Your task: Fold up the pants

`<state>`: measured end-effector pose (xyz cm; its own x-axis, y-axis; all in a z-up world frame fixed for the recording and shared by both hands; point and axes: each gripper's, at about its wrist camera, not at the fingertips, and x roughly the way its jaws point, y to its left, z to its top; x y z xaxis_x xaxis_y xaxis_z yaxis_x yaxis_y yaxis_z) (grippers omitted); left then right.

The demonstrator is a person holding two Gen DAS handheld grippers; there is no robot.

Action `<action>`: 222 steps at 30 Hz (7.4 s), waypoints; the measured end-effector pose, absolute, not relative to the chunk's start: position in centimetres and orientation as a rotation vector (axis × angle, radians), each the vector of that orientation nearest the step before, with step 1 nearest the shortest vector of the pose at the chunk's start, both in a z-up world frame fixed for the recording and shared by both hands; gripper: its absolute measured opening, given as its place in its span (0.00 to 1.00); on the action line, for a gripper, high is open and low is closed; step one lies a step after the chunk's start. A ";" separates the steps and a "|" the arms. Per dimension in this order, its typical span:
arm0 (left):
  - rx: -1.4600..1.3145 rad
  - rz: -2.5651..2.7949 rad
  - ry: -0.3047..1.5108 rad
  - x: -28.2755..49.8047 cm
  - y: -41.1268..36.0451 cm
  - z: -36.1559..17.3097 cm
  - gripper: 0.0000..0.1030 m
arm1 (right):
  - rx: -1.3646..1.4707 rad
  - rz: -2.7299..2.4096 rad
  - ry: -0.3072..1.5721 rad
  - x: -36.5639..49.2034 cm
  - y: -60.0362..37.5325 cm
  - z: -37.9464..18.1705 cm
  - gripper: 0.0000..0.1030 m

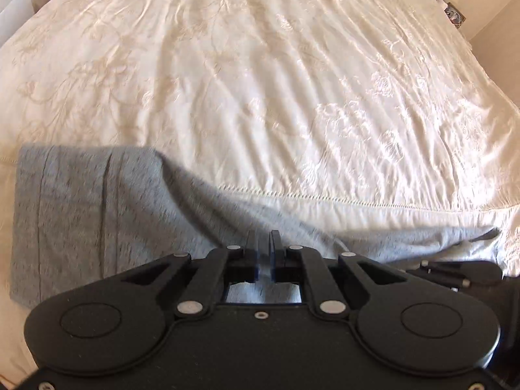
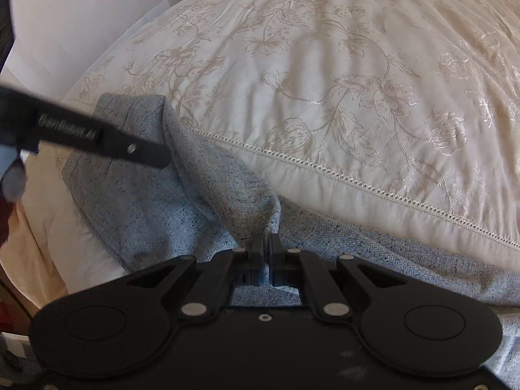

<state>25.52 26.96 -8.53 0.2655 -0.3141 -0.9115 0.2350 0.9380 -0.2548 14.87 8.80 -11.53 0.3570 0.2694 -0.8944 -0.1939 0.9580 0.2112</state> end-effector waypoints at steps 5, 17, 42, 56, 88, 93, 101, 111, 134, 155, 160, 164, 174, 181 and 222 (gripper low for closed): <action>-0.048 -0.334 1.221 29.3 24.5 -9.8 0.14 | -0.076 0.353 1.153 13.1 10.5 -11.7 0.04; -0.218 -0.269 1.329 21.7 30.5 -13.2 0.10 | 0.139 0.321 1.135 15.2 7.3 -8.9 0.21; -0.071 -0.192 1.390 20.8 38.1 -12.1 0.10 | 0.270 0.388 1.182 24.7 11.2 -10.2 0.05; -0.015 -0.240 1.403 16.9 40.0 -12.5 0.11 | 0.021 0.257 1.210 32.7 13.3 -16.6 0.04; 0.130 -0.239 1.426 19.5 37.7 -9.8 0.12 | 0.127 0.111 1.181 21.8 6.2 -12.2 0.15; 0.113 -0.180 1.448 18.3 41.0 -9.2 0.11 | 0.110 -0.092 1.160 24.8 3.3 -12.9 0.15; -0.013 -0.313 1.304 17.8 38.9 -4.7 0.10 | 0.187 0.236 1.187 16.9 8.5 -10.3 0.16; 0.156 -0.487 1.404 13.9 34.8 -8.2 0.11 | 0.250 0.236 1.306 9.1 9.8 -11.7 0.13; 0.136 0.038 1.304 11.7 24.0 -7.8 0.10 | 0.512 -0.537 1.120 -5.7 -29.1 -8.9 0.18; 0.210 -0.187 1.262 5.0 4.5 -4.8 0.11 | 0.882 -0.467 1.036 -13.3 -41.7 -11.7 0.42; 0.189 -0.152 1.278 5.1 4.8 -4.7 0.11 | 0.760 -0.411 1.019 -13.6 -42.7 -9.1 0.42; 0.184 -0.144 1.296 5.2 4.3 -5.2 0.11 | 0.694 -0.327 1.081 -11.7 -44.2 -9.7 0.43; 0.175 -0.250 1.287 5.6 0.8 -4.9 0.11 | 0.696 -0.050 1.157 -7.2 -44.9 -12.5 0.43; 0.197 -0.367 1.281 7.2 -3.5 -6.2 0.11 | 0.700 -0.048 1.112 -8.9 -43.6 -10.6 0.13; 0.080 -0.543 1.337 11.2 4.0 -8.5 0.11 | 0.459 -0.162 0.993 -6.1 -27.3 6.5 0.12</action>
<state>11.24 4.00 -8.52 0.1281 -0.3277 -0.9360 0.4173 0.8740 -0.2489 -6.05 -27.32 6.54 0.5435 0.0748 -0.8361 0.3361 0.8933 0.2984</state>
